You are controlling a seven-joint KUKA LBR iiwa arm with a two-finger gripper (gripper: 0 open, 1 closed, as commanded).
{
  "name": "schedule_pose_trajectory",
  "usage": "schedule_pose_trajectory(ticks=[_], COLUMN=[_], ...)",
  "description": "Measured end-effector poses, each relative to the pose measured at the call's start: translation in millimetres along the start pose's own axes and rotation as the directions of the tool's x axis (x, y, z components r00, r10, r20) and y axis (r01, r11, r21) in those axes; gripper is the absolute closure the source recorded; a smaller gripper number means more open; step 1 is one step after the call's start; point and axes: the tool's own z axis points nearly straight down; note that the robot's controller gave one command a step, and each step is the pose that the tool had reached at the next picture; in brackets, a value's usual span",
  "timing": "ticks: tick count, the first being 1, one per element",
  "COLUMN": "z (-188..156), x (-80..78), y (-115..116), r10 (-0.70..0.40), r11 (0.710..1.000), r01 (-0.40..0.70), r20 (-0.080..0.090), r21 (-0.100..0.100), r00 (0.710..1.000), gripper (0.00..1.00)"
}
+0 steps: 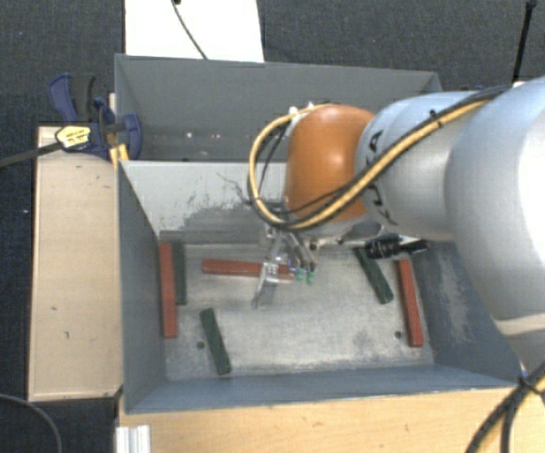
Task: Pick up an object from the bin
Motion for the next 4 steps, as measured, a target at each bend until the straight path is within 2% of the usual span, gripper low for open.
schedule_pose_trajectory(ticks=[1,2,3,4], z=[36,36,36,2], x=[12.9,12.4,12.4,11.2], y=[7,7,8,8], r10=[0.054,0.056,0.057,0.058], r11=[0.999,0.998,0.998,0.998], r01=[-0.054,-0.056,-0.057,-0.058], r20=[-0.001,0.0,0.001,0.005], r21=[0.0,0.0,-0.001,-0.003], r00=[0.999,0.998,0.998,0.998], gripper=[0.0,0.0,1.0,1.0])
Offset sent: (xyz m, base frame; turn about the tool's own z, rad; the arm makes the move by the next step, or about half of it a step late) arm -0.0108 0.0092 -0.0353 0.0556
